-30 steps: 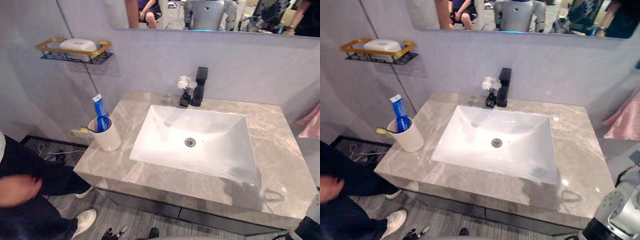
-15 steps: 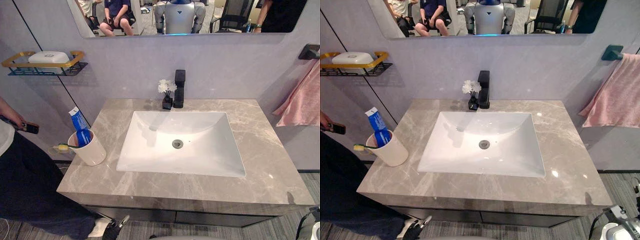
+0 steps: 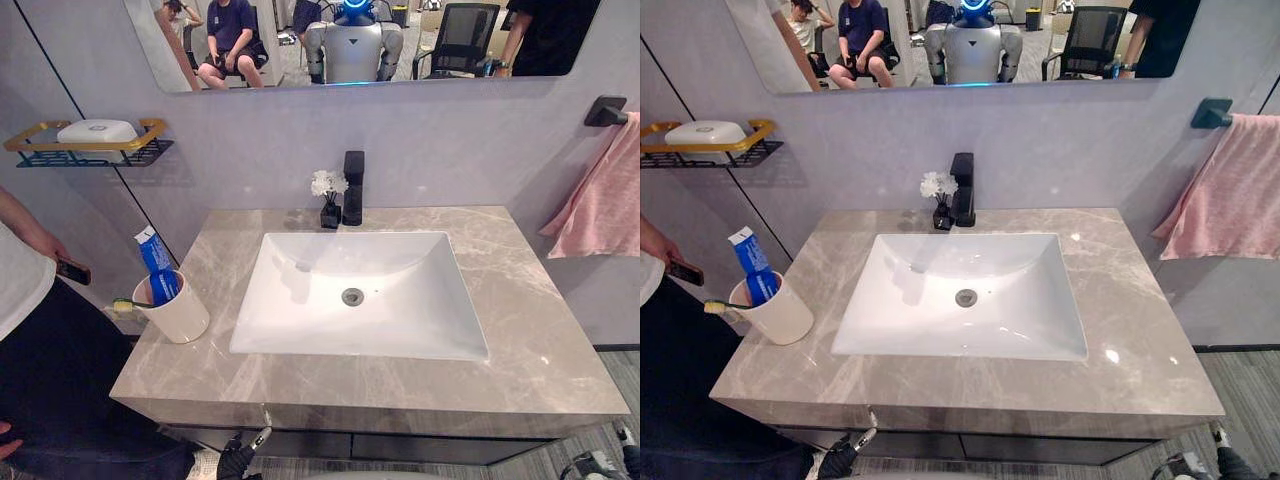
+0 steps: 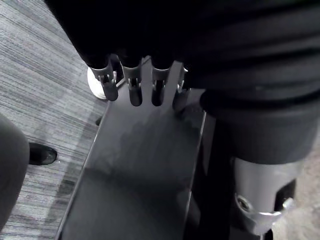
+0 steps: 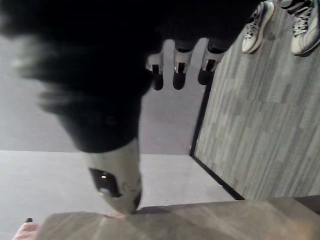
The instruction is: Organize washtable
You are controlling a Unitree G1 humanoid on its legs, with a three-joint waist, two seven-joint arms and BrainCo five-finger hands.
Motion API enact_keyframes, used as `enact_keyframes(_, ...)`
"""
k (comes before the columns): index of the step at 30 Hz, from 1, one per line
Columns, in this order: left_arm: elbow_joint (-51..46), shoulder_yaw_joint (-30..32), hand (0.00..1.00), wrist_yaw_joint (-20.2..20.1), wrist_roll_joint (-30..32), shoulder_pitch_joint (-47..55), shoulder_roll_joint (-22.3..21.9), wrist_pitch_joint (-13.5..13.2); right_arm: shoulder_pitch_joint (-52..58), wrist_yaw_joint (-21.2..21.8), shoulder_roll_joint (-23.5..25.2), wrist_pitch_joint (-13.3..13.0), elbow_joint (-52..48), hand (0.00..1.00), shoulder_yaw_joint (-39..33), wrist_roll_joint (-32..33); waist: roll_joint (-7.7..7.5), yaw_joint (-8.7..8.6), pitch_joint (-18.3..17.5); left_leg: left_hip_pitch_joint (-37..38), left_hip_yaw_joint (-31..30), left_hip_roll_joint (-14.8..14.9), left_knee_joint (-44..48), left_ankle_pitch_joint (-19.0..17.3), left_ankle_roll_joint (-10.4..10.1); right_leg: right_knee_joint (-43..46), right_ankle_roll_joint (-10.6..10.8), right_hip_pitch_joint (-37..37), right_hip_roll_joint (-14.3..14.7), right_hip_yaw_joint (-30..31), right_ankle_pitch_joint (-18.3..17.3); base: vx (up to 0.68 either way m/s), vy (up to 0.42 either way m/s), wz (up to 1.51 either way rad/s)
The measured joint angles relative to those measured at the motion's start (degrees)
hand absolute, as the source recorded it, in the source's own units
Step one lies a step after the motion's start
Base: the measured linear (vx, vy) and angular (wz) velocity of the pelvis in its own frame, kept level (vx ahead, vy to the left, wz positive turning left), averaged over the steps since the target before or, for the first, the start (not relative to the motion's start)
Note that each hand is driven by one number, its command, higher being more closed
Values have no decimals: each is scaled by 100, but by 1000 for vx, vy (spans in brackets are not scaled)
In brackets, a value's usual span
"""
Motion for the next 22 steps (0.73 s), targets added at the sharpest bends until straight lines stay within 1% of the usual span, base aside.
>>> enact_keyframes(2,35,-78,0,-17,-37,-42,34,-1,216,267,9,32,401,0,419,-50,-7,76,-1,-8,3,3,-7,0,0,-5,1,-6,3,1,0,0,0,0)
enact_keyframes(3,80,-89,0,-34,-38,-43,44,-4,235,498,21,94,801,0,672,-75,-5,74,-2,5,3,2,-29,1,0,-5,1,-3,3,1,0,0,0,0)
enact_keyframes(4,102,-101,0,-36,-38,-44,54,-3,213,594,3,135,1045,0,790,-112,-4,70,-1,15,3,-1,-31,1,0,-9,1,-10,3,1,-1,-47,4,2)
enact_keyframes(5,144,-189,0,-43,-38,-64,89,-3,184,799,-12,186,1468,0,1008,-181,-1,77,0,20,-10,-11,-33,0,-1,-19,1,-9,9,-4,-1,-58,4,6)
enact_keyframes(6,251,-352,0,-69,-39,-145,159,-5,165,989,-13,210,1811,0,1177,-244,9,81,6,7,-47,-27,-34,-2,-3,-32,3,-8,18,-26,-2,-50,6,8)
enact_keyframes(7,301,-402,0,-101,-39,-171,180,-7,149,1062,-13,216,1942,0,1242,-261,11,89,8,5,-59,-34,-34,-2,-4,-37,4,-7,15,-32,-2,-19,12,11)
enact_keyframes(9,421,-571,0,-146,-39,-260,261,-8,102,1351,-25,221,2460,0,1454,-266,6,92,17,44,-137,-62,-33,8,-2,-133,29,77,11,-93,38,27,16,14)
enact_keyframes(11,503,-694,0,-146,-40,-313,323,-4,45,1501,-67,219,2893,0,1533,-267,-5,85,31,74,-210,-82,-33,11,-1,-245,39,194,14,-177,94,21,9,17)
enact_keyframes(13,606,-771,0,-147,-26,-386,367,-2,-51,1533,-86,226,3336,0,1692,-269,-1,94,52,74,-226,-87,-33,12,-2,-333,46,234,26,-187,131,1,7,8)
enact_keyframes(16,724,-852,0,-143,55,-473,422,-6,-192,1679,-96,239,3844,0,1959,-268,-19,78,173,106,-300,-97,-34,12,-2,-398,49,323,38,-234,138,-6,-4,7)
enact_keyframes(18,799,-985,0,-142,77,-573,487,-6,-312,1749,-135,248,4053,0,2037,-272,-53,77,263,107,-366,-101,-34,16,-7,-407,49,341,40,-266,138,-14,-6,9)
enact_keyframes(19,832,-991,0,-144,120,-631,529,-5,-425,1757,-198,258,4201,0,2164,-291,-106,71,350,120,-375,-95,-34,18,-10,-427,49,375,52,-292,138,-11,-8,7)
enact_keyframes(22,834,-991,0,-143,123,-683,587,-2,-553,1770,-271,255,4373,0,2363,-325,-187,73,452,108,-390,-85,-33,20,-13,-500,42,399,78,-307,156,-1,-4,2)
